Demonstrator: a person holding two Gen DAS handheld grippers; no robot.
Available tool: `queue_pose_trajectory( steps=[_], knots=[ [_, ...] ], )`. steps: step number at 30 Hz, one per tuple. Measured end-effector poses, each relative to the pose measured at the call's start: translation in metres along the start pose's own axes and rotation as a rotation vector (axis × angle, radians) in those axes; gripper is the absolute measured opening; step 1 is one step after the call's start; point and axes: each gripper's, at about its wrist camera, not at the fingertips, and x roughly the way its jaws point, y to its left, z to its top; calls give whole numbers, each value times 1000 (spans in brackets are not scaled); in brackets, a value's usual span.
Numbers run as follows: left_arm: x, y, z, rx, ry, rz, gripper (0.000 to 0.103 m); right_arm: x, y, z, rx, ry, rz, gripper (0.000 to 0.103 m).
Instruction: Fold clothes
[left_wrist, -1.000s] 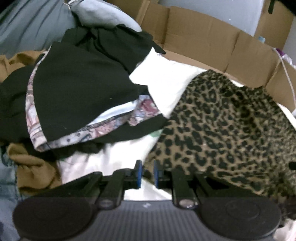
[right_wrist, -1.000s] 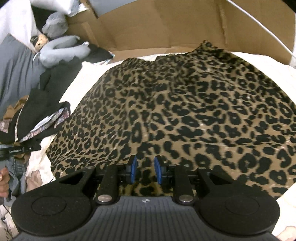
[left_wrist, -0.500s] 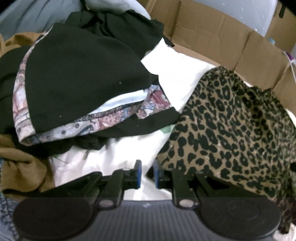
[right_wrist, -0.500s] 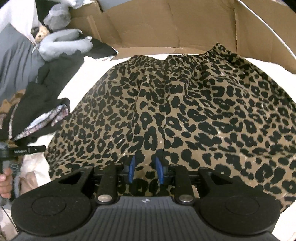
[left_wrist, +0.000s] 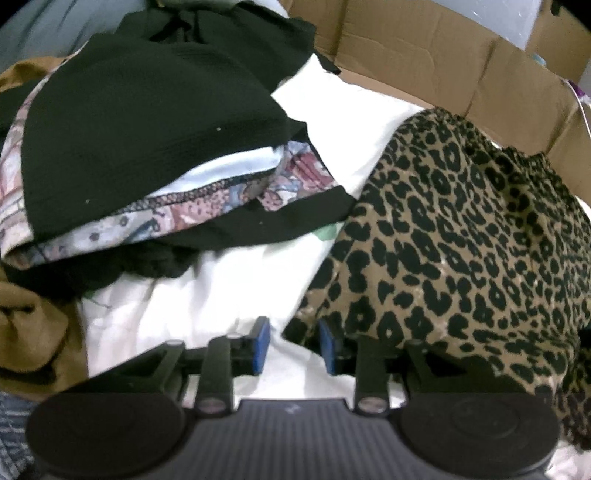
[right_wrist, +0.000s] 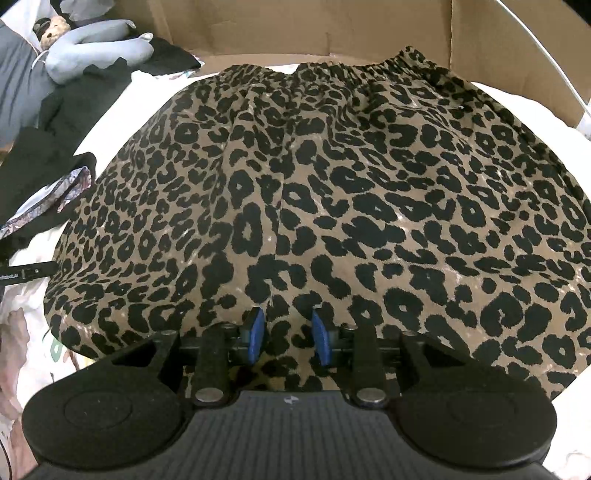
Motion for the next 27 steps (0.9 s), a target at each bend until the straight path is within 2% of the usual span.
queue_pose_trajectory(
  steps=[7,9,11,15,19,25,27],
  knots=[
    [2,-2,-1,-12,-19,-14,31,-5,-2,-6,9,3,11,36],
    [2,-2,-2,-20,-24,-23,24,-6,-3,-9,12,6,17,36],
    [2,0,-2,-40,-13,-49,8,-7,-6,-13,19,7,22,36],
    [-5,-1,-2,-48,-20,-45,7,-11,-10,-18,37,10,35,36],
    [-24,-2,6,-53,-63,-32,7,-14,-12,-21,45,13,43,36],
    [-53,-5,30,-69,-138,-31,6,-19,-10,-29,44,28,56,36],
    [-60,-5,40,-116,-147,-49,6,-19,-7,-32,36,43,65,36]
  ],
)
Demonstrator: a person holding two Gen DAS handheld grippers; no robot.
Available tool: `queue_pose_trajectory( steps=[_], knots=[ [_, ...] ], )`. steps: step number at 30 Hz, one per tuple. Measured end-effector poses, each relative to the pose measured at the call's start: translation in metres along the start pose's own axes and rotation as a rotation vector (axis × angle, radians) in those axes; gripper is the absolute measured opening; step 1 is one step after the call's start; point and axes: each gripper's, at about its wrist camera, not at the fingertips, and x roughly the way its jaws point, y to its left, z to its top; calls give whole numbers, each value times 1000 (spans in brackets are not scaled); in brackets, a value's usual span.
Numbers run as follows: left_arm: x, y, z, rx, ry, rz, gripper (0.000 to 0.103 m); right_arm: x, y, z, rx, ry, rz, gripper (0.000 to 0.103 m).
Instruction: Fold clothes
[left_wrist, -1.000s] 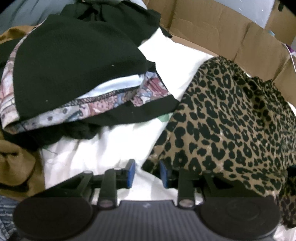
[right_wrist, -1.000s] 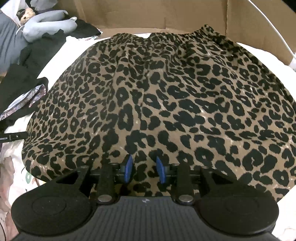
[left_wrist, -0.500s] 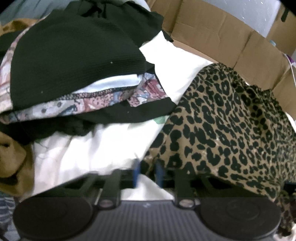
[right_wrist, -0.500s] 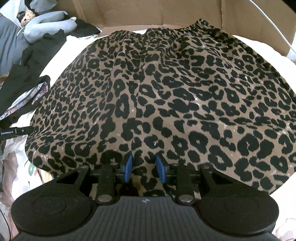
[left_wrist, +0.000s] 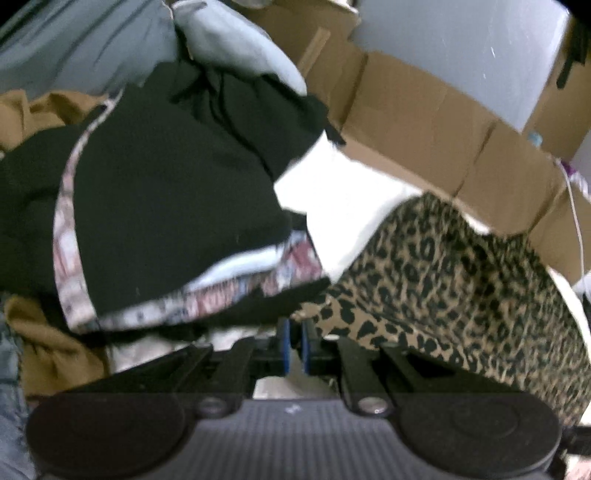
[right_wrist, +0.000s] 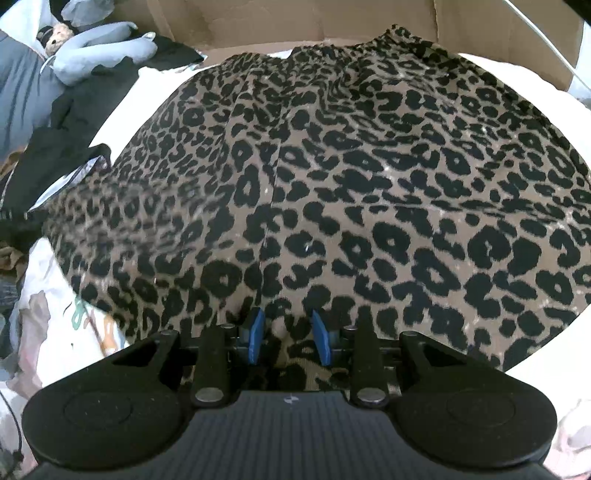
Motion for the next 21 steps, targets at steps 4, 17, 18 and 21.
queue_pose_trajectory(
  steps=[4,17,18,21],
  knots=[
    [-10,-11,10,-15,-18,-25,6,-2,4,-6,-34,14,4,36],
    [-27,-69,5,6,7,-138,6,-41,-11,-9,-22,12,-34,36],
    [-27,-74,3,13,15,-146,6,-44,-11,-9,-20,1,-27,36],
    [-27,-91,-3,50,37,-163,6,-53,-10,-6,-23,-30,1,36]
  ],
)
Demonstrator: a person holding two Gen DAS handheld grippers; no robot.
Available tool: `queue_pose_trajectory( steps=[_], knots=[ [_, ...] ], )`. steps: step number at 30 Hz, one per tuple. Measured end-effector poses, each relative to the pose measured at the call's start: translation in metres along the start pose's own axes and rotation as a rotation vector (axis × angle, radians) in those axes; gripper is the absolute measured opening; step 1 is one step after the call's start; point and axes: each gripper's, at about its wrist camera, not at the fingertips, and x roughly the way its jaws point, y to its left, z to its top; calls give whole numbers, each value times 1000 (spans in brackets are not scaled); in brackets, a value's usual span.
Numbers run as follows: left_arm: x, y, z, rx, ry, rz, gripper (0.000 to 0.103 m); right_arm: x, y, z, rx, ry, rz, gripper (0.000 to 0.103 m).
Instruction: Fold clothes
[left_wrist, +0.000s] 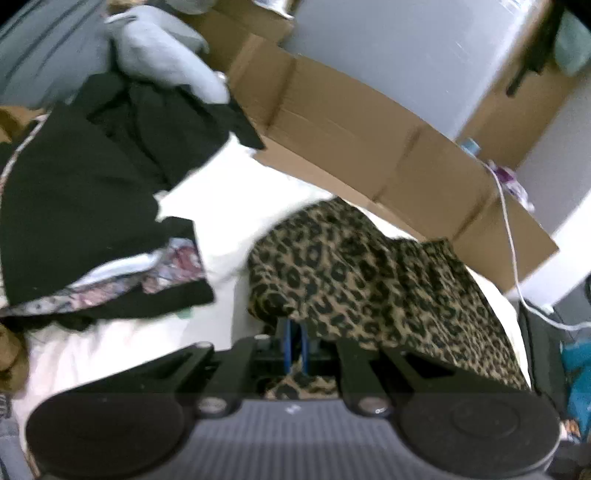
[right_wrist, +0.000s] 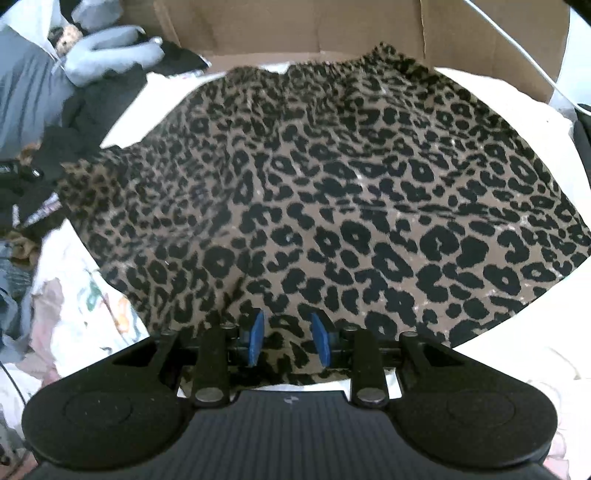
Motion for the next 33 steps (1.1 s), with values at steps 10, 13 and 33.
queue_pose_trajectory(
  steps=[10,13,33],
  knots=[
    [11,-49,-7,96,98,-78,6,-6,17,7,-44,-96,112,44],
    [12,-63,-6,107,113,-108,6,-10,25,10,-58,-120,139,46],
    [11,-75,-2,76,134,-181,6,16,94,46,-111,-217,287,47]
  ],
)
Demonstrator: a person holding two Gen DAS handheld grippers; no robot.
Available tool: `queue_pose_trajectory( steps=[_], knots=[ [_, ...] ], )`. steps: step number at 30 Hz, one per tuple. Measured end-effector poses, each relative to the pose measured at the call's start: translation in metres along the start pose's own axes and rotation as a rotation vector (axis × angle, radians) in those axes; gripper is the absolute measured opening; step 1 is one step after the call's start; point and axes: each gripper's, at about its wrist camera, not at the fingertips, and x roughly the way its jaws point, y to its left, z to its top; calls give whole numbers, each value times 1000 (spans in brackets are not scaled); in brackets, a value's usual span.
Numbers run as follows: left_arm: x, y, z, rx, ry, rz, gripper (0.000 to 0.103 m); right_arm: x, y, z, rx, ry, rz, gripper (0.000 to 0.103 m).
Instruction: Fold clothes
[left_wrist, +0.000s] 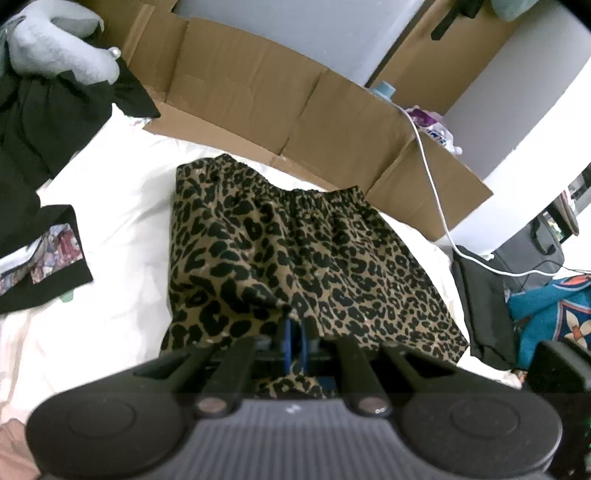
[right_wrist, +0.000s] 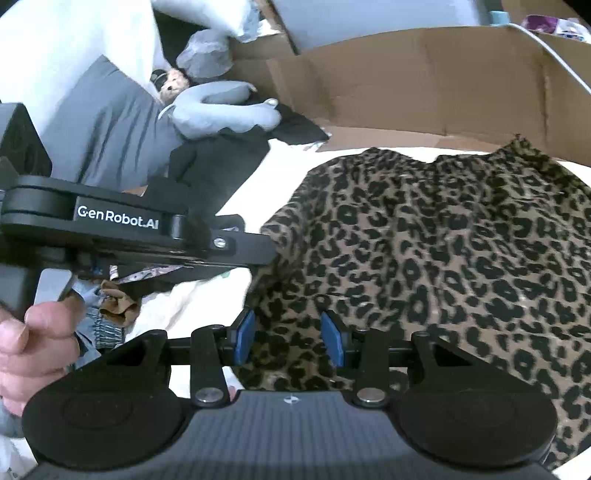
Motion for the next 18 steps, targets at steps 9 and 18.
queue_pose_trajectory(
  steps=[9,18],
  knots=[
    [-9,15,1,-88,4,-66,6,29,27,-1,-34,-27,3,47],
    [-18,19,7,-119,6,-109,5,38,46,6,-39,-116,-80,47]
  ],
)
